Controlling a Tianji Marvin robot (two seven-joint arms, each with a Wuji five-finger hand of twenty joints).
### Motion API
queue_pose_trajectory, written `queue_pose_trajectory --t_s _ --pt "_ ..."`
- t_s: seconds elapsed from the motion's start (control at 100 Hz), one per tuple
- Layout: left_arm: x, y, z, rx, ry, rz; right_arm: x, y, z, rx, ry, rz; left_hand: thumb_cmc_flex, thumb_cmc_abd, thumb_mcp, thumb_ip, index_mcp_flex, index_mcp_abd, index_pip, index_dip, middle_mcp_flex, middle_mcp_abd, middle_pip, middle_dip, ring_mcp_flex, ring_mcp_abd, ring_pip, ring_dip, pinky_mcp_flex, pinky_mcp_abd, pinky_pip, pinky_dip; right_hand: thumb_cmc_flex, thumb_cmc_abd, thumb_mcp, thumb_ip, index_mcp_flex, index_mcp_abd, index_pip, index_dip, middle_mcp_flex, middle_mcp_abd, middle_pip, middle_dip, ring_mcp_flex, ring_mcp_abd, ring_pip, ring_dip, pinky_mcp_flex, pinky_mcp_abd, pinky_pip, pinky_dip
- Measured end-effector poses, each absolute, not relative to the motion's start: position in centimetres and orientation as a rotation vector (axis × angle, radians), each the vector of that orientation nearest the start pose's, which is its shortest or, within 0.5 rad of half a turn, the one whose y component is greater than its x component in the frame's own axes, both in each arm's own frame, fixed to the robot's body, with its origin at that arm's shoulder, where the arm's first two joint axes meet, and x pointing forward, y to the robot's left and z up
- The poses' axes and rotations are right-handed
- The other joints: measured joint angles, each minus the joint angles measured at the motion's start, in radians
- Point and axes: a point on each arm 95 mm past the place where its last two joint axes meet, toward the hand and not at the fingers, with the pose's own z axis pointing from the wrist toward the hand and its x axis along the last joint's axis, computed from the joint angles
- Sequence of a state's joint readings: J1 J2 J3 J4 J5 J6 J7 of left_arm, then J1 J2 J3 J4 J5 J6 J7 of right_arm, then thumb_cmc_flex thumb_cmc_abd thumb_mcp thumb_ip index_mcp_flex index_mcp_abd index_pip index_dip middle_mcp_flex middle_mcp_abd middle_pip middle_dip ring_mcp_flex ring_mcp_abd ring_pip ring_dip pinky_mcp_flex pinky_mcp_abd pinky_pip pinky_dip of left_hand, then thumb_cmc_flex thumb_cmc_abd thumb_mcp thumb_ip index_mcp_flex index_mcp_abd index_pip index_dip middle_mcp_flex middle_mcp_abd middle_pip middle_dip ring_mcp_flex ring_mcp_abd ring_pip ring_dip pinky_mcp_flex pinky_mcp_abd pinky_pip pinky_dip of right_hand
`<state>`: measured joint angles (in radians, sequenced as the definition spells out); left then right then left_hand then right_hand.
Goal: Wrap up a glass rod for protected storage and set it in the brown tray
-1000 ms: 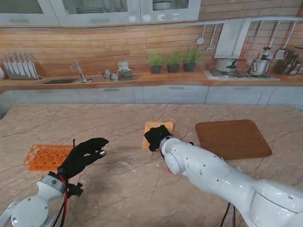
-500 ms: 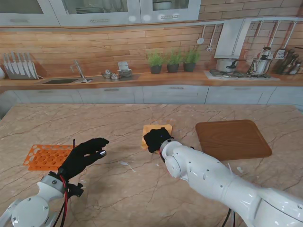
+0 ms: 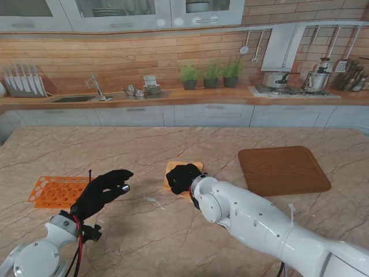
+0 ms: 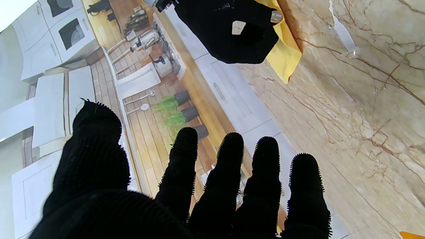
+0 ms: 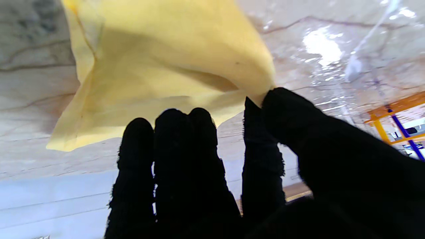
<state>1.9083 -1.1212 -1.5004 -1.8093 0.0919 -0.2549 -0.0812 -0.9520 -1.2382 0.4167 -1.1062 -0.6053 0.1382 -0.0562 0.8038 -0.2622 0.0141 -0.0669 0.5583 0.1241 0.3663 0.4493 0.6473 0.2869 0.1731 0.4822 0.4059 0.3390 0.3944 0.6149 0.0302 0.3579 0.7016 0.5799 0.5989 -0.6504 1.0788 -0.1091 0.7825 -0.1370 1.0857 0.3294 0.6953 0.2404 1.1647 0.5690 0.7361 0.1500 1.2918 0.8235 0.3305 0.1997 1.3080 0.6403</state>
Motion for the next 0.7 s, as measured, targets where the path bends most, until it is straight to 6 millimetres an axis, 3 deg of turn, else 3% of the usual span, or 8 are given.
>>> queue_pose_trajectory --t_s 0.28,0.7 --pt "32.5 4.5 -31.0 -1.933 0.885 -2.188 44.1 16.9 -37.0 1.293 1.915 1.437 0.008 0.000 0.000 0.000 0.000 0.000 0.000 0.000 0.000 0.000 0.000 0.000 0.000 0.000 0.000 0.000 0.000 0.000 0.000 0.000 0.001 -0.012 0.000 0.000 0.021 0.001 -0.019 0.001 0.009 0.000 -0.001 0.000 0.000 0.006 0.000 0.000 -0.001 0.008 0.000 0.000" --pt "32.3 4.6 -31.1 -1.936 0.887 -2.184 42.1 16.9 -37.3 1.316 1.980 1.398 0.008 0.000 0.000 0.000 0.000 0.000 0.000 0.000 0.000 0.000 0.000 0.000 0.000 0.000 0.000 0.000 0.000 0.000 0.000 0.000 0.011 -0.012 -0.001 -0.001 0.023 0.010 -0.029 0.003 0.009 0.001 -0.015 0.000 -0.001 0.009 0.000 0.000 -0.012 0.009 0.000 0.000"
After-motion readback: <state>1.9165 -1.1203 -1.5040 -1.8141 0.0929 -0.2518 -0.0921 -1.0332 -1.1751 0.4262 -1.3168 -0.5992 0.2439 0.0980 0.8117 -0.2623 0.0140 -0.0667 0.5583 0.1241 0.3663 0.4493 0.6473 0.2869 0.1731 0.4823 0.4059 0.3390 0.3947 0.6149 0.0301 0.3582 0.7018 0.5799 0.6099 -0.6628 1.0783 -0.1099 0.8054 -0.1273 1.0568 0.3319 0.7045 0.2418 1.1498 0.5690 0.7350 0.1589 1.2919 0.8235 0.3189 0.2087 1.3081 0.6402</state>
